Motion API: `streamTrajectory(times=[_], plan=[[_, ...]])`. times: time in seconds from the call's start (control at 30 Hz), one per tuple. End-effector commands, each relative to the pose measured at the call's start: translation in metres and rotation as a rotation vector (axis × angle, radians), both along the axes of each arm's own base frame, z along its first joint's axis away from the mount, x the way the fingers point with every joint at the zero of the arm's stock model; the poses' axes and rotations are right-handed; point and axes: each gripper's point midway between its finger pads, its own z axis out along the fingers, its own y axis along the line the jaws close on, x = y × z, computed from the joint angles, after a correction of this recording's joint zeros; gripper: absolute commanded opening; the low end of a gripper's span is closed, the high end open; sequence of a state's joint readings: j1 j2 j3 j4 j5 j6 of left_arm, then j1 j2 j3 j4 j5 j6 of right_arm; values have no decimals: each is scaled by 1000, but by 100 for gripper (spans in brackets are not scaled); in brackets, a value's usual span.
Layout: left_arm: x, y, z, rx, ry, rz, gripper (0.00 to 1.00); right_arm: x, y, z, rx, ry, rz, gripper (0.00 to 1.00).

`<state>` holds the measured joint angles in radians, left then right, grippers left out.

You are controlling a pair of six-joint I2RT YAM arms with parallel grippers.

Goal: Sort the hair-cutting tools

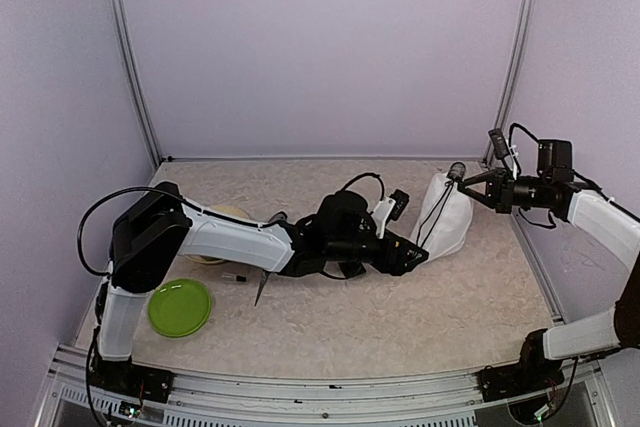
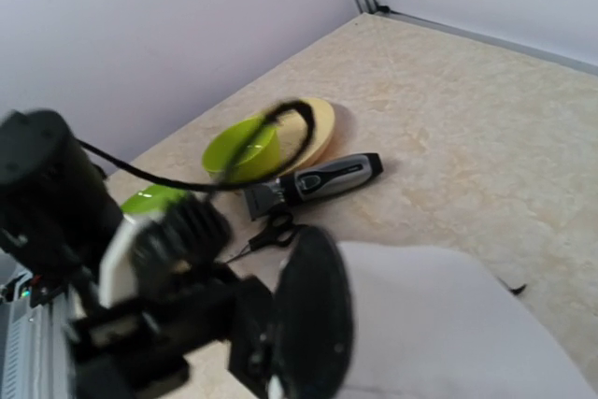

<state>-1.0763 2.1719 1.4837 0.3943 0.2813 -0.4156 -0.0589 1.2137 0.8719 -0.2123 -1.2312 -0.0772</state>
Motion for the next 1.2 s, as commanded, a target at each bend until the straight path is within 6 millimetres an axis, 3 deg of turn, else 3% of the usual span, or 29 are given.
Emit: streamTrajectory(times=[0.0,0.1,0.2,0.3,0.5,0.73,0.83,1.13,1.17], plan=[[17,-4,5,-41,-25,40,69,-12,8,22,30,-37,61,0],[21,-3,4,-52,-14,44,62,-15,8,26,27,-42,66,0],[23,-1,3,-56,-14,50,61,-17,9,27,27,-38,70,0],[25,0,4,-60,-25,66,70,-20,10,28,29,-32,74,0],[28,-1,13,-88,-67,72,62,-20,10,21,19,-21,66,0],[28,-2,24,-106,-117,63,39,-18,9,13,6,-9,45,0],[30,-1,22,-99,-137,71,35,-19,9,8,1,-6,39,0],[38,7,20,-80,-175,129,0,-20,6,-7,-39,-13,1,0],[37,8,20,-76,-180,132,0,-21,6,-9,-43,-14,-2,0]])
